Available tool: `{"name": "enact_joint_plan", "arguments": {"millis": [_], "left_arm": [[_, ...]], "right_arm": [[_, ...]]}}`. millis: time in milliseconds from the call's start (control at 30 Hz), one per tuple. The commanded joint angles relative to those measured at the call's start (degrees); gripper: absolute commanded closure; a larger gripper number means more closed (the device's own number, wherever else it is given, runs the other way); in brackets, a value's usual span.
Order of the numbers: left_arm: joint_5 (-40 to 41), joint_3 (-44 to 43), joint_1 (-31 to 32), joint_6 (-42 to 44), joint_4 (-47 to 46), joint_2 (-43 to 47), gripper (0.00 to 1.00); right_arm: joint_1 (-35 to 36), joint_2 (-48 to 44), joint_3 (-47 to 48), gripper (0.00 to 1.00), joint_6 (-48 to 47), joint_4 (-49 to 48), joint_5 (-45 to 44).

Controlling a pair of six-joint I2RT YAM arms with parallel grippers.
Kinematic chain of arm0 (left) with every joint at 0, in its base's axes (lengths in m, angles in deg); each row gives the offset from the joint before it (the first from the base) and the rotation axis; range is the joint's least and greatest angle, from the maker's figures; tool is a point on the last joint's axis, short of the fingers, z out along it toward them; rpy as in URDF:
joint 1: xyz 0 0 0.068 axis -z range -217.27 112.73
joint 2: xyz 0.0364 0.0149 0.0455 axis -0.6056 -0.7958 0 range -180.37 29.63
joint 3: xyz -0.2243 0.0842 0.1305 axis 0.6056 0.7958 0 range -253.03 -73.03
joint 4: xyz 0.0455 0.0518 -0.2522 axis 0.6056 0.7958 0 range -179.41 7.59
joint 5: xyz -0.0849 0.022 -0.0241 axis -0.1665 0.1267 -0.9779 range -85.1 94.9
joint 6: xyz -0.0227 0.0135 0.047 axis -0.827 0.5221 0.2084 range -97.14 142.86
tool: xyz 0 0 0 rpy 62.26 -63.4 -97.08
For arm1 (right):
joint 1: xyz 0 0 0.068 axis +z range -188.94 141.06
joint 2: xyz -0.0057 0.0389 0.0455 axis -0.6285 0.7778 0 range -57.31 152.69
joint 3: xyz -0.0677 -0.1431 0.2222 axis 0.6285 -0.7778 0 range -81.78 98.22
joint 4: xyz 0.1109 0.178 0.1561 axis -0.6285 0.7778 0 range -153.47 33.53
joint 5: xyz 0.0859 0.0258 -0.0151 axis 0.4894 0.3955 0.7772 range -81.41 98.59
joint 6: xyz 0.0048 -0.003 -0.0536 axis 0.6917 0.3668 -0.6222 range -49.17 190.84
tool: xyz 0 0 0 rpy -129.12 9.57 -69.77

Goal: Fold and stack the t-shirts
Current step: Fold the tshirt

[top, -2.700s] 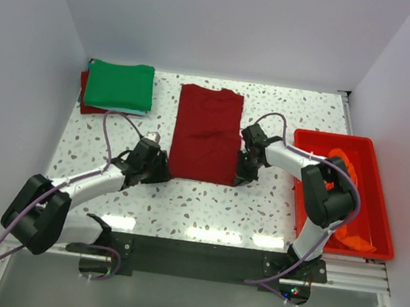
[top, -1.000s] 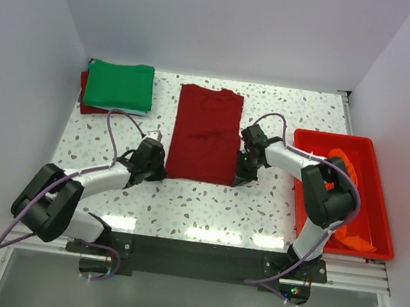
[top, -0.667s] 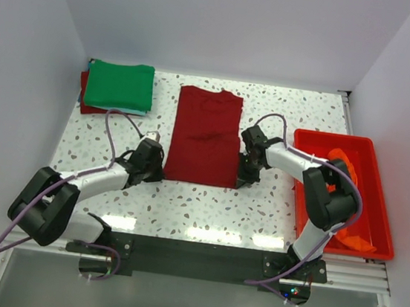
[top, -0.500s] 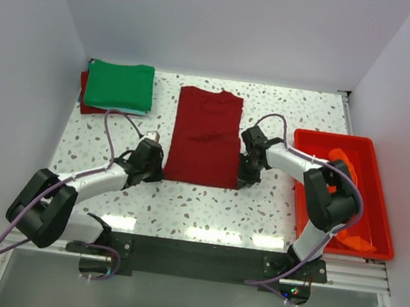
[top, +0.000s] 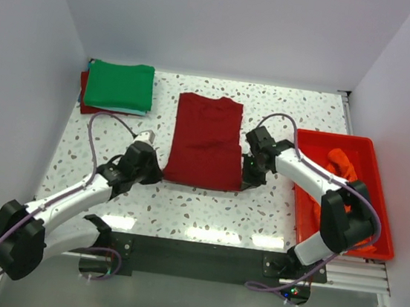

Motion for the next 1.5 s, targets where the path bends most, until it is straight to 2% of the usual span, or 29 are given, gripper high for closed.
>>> {"name": "enact_joint_plan", "arguments": {"millis": [0, 233, 367, 600, 767, 1033, 1300, 1467], "left_arm": [[1.4, 0.7, 1.5, -1.3, 6.4, 3.0, 1.0], [0.5, -0.1, 3.1, -3.4, 16.8, 12.7, 1.0], [-1.8, -1.9, 4.1, -4.5, 21.2, 15.3, 1.0], [-1.8, -11.2, 5.0, -5.2, 27.4, 16.9, 1.0], [-1.9, -17.2, 5.1, -4.4, 26.0, 12.7, 1.0], [-0.4, -18.1, 5.0, -4.1, 19.1, 8.3, 1.0], [0.3, -22.2, 4.7, -3.2, 10.5, 0.6, 1.0], [-0.4, -27.2, 3.0, -0.5, 9.1, -4.5, 1.0]], "right_arm": [[1.7, -5.2, -0.9, 1.0, -0.7, 7.9, -4.8], [5.2, -13.8, -1.8, 1.0, 3.7, 13.8, -6.3], [6.1, -18.1, -2.0, 1.0, 5.7, 18.2, -6.0], [6.3, -24.6, 0.4, 1.0, 8.5, 23.6, -6.3], [6.2, -24.3, 4.4, 1.0, 9.0, 25.1, -8.5], [5.7, -19.7, 11.2, 1.0, 8.8, 22.4, -16.2], [1.7, -12.5, 18.6, 1.0, 3.8, 17.7, -16.2], [-2.5, -8.5, 23.0, 1.0, 0.8, 15.6, -15.1]]}}
